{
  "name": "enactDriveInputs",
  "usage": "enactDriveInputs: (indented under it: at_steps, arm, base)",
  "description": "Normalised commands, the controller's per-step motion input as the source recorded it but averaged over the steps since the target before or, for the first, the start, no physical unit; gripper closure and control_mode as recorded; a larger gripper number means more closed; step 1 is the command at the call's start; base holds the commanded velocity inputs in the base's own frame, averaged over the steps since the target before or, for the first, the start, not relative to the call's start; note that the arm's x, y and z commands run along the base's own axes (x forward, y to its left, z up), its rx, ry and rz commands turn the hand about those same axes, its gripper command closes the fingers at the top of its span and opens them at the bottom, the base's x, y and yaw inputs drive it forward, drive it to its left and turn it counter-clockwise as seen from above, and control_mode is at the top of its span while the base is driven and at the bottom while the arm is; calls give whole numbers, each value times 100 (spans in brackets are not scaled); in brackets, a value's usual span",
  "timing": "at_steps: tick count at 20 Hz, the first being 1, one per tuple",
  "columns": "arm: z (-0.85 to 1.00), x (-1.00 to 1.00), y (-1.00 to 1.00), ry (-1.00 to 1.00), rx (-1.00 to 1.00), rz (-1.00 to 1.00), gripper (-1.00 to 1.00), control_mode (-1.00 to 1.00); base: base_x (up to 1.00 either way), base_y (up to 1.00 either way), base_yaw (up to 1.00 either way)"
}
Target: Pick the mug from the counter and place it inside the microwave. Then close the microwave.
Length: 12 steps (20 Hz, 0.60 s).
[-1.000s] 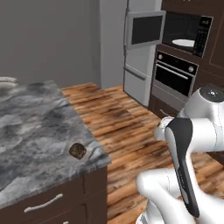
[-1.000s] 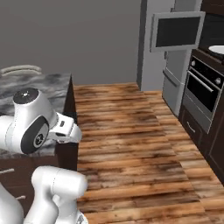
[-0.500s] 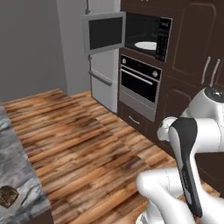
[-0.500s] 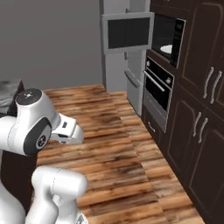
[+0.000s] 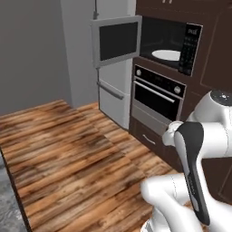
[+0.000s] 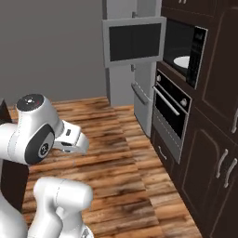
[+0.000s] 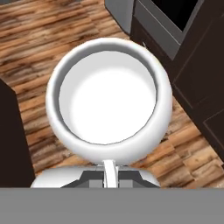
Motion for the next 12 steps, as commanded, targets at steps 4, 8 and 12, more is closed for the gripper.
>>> enactDriveInputs:
  at_steps: [4,8,12]
  arm:
    - [0,0,0,0,0,0,100,100]
    - [0,0,0,0,0,0,100,100]
    - [0,0,0,0,0,0,100,100]
  base:
    - [100,-10,-3]
    - [100,-2,-20]
    - [100,4,-42]
